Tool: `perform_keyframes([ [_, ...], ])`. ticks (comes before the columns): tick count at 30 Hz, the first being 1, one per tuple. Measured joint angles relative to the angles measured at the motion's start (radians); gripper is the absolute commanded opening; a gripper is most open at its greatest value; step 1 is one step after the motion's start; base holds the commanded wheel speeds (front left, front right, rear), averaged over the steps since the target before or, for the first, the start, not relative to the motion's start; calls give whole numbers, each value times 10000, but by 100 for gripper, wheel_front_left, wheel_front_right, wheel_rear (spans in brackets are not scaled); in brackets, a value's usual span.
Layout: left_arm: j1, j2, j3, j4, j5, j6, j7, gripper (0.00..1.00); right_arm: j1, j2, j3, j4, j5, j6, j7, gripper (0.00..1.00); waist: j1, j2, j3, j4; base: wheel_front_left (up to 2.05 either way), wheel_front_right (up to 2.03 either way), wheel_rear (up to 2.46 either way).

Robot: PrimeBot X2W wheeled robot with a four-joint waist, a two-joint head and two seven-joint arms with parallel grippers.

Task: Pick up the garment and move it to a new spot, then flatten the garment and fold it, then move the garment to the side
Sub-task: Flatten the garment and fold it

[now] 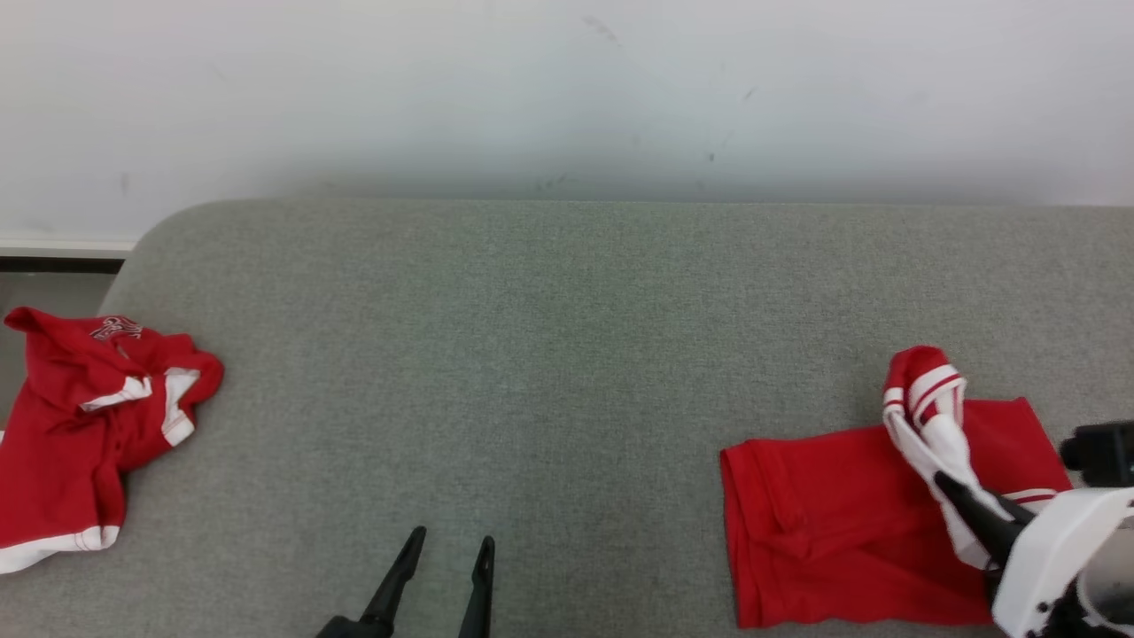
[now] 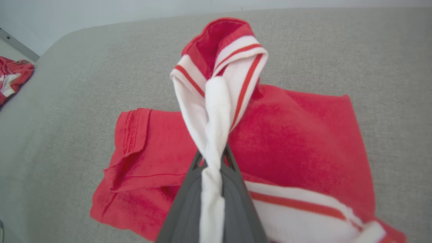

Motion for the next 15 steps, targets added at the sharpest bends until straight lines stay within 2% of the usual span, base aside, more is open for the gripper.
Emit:
perform_keyframes([
  [6, 7, -17, 21, 84, 65, -31, 0, 100, 49, 1889, 353, 460, -790, 0, -364, 0, 0, 0, -17, 41, 0, 0, 0],
  [14, 76, -23, 132, 155, 107, -71, 0, 100, 232, 3016, 397, 863, -1496, 0, -673, 0, 1, 0, -15, 118, 0, 0, 0],
  [15, 95, -23, 151, 169, 107, -73, 0, 100, 238, 3103, 399, 886, -1530, 0, -704, 5, 1, -1, -19, 114, 0, 0, 0],
])
